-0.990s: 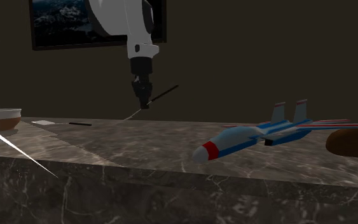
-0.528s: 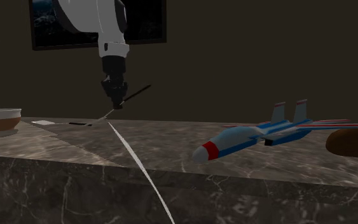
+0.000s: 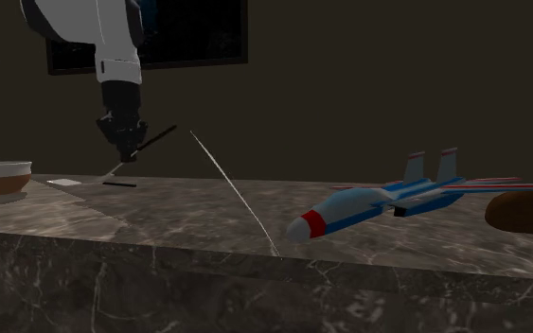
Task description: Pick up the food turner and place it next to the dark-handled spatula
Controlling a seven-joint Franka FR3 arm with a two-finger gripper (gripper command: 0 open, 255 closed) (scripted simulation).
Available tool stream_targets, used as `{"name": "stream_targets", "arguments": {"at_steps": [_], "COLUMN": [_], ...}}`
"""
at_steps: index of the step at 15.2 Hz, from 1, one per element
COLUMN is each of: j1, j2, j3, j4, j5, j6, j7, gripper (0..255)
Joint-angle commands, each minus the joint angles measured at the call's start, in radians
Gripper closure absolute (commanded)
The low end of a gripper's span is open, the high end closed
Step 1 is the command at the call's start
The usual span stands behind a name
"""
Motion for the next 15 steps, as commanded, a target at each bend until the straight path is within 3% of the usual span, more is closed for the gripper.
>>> {"name": "stream_targets", "arguments": {"at_steps": [1,9,15], "j1": [0.035,0.206,0.378], "j2": [0.031,0.180,0.336], "j3": [0.016,0.061,0.065], "j4": [0.035,0.213,0.430], "j5": [-0.018,-0.101,-0.180], "j6": [-0.014,-0.086,-0.175], "j7": [0.053,0.253,0.381], "gripper": [255,255,255]}}
